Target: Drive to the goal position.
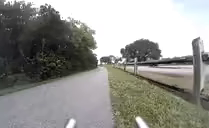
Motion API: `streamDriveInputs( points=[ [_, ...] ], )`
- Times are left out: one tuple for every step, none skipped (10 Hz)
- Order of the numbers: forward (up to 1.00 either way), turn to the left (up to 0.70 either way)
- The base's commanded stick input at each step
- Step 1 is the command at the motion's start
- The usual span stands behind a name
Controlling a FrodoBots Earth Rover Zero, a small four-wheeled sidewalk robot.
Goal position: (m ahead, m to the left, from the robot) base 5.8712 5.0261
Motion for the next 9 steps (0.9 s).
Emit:
streamDriveInputs(
  points=[
    [0.12, 0.00],
    [0.00, 0.00],
    [0.00, 0.00],
    [0.00, 0.00],
    [0.00, 0.00],
    [0.00, 0.00],
    [0.00, 0.00],
    [0.00, 0.00],
    [0.00, 0.00]
  ],
)
